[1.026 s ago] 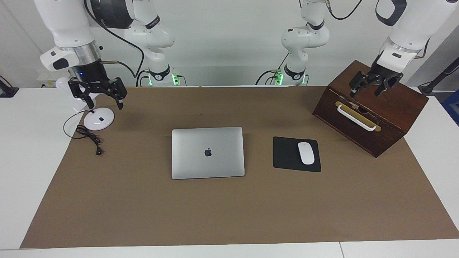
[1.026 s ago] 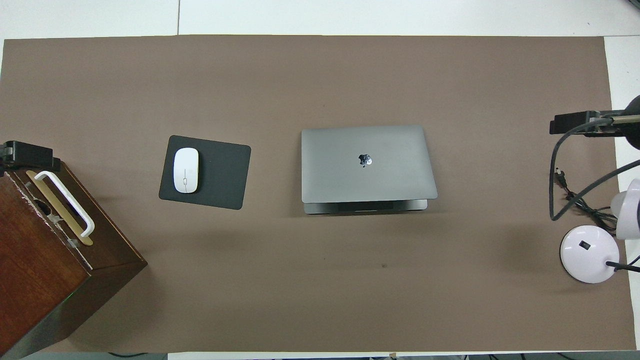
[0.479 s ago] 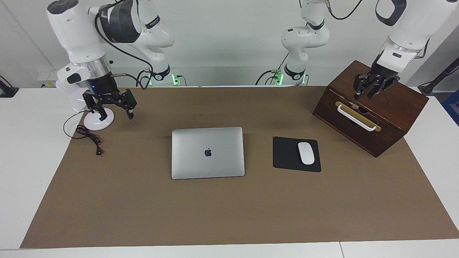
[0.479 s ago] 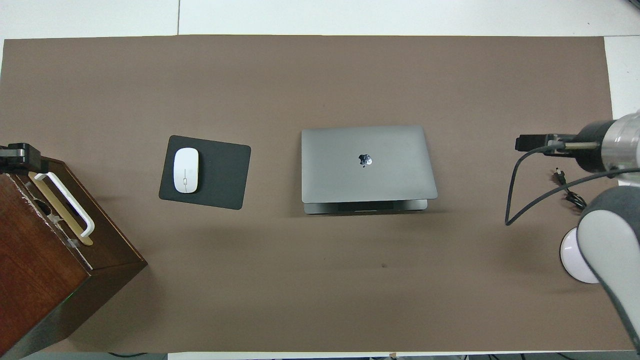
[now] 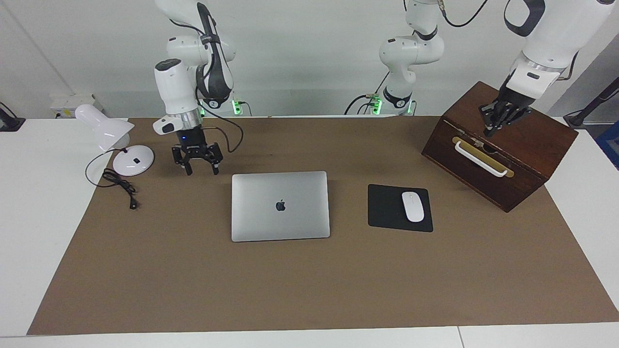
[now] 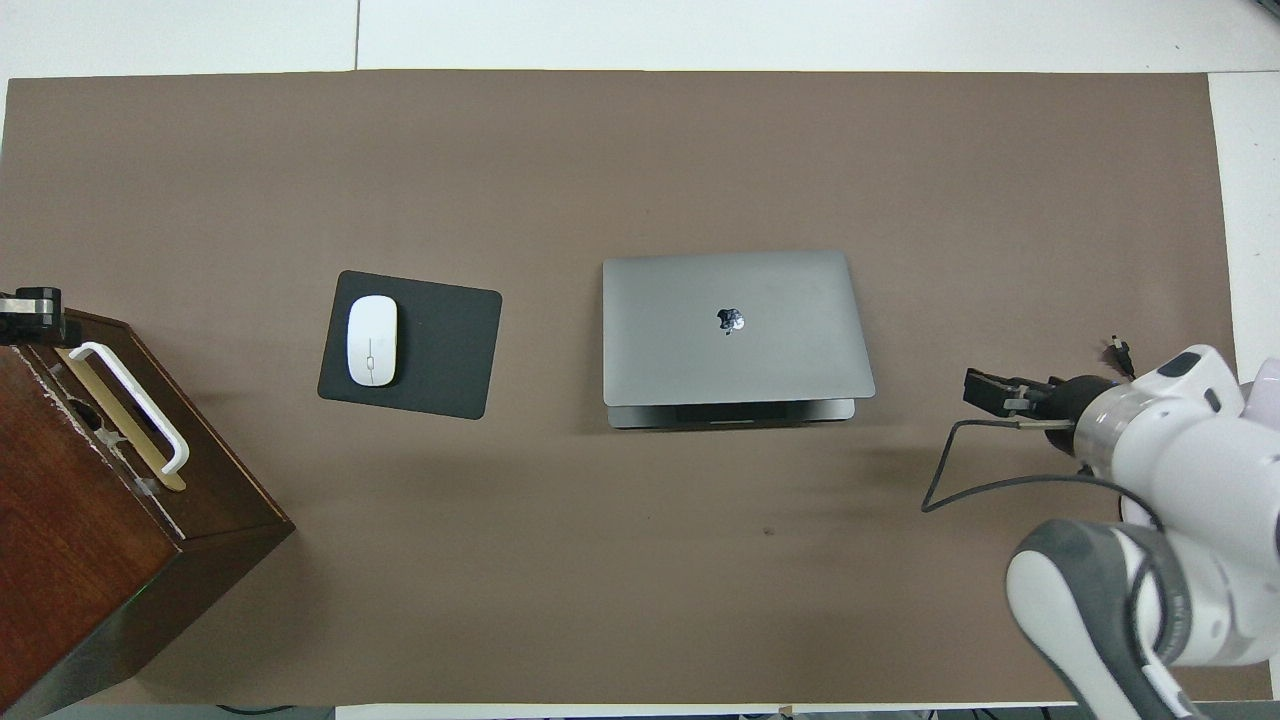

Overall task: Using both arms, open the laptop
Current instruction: 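Reach the right gripper to the laptop lid edge while the left gripper advances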

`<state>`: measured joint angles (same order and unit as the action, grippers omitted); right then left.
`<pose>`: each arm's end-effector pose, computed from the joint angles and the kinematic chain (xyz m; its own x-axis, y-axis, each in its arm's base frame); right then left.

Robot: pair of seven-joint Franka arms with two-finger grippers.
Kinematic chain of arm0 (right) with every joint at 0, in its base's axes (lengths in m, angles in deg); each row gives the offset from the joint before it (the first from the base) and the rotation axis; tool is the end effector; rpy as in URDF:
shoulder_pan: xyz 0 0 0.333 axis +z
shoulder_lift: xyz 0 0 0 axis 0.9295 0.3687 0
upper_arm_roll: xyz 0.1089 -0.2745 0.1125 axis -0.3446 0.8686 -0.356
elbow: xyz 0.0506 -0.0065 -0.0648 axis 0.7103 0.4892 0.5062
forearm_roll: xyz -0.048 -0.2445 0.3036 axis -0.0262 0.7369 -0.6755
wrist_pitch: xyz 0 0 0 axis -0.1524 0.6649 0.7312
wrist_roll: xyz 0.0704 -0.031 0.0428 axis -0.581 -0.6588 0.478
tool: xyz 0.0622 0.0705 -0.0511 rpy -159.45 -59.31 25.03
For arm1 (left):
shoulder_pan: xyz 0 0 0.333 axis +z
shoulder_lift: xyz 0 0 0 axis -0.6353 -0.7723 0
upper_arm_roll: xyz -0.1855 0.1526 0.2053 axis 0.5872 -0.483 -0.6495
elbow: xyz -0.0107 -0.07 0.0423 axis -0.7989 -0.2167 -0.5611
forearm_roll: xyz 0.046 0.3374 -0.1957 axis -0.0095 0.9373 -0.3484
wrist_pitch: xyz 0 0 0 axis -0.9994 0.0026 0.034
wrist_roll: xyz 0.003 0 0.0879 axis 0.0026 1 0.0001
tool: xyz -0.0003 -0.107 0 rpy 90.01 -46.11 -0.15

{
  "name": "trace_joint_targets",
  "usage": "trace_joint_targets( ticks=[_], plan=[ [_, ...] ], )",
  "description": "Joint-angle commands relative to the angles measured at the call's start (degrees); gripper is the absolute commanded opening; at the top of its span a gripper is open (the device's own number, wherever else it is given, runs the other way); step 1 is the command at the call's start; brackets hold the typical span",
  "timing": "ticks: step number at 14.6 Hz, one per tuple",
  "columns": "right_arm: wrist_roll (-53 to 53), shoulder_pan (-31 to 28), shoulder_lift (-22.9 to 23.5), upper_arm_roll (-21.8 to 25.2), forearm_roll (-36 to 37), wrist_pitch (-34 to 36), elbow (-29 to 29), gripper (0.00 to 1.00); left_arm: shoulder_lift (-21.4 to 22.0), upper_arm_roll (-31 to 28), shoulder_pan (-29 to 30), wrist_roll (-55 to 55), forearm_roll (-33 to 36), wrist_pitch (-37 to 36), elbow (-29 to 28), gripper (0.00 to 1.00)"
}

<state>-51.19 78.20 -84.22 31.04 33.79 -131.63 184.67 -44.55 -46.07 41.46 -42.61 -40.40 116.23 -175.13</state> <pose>0.4167 0.0616 0.3473 0.8800 -0.2722 0.3893 -0.1835 -0.9507 -0.2501 0.5355 0.0019 0.6096 0.9992 0.0005 0.0390 -0.0004 -0.9997 0.0242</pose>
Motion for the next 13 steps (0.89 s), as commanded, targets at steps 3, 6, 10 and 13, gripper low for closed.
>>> trace_joint_targets(
  ticks=[3, 6, 10, 13],
  plan=[
    [-4.03, 11.94, 0.22, 0.0, -22.59, -6.8, 0.54, 1.0, 6.21, 0.18, -1.84, 0.59, -0.21, 10.5, -12.53, 0.0],
    [-3.68, 14.68, 0.13, 0.0, -35.17, -6.89, 0.27, 1.0, 8.76, 0.27, -2.99, 0.59, -0.3, 15.87, -18.25, 0.0],
    [-3.15, 19.94, 1.36, 0.0, -50.73, -7.07, -0.96, 1.0, 12.63, 0.27, -5.53, 0.32, -0.39, 24.04, -26.77, 0.0],
    [-2.45, 20.57, 3.03, 0.0, -55.67, -7.15, -3.06, 1.0, 14.47, 0.18, -8.34, 0.24, -0.39, 28.27, -30.99, 0.0]
  ],
)
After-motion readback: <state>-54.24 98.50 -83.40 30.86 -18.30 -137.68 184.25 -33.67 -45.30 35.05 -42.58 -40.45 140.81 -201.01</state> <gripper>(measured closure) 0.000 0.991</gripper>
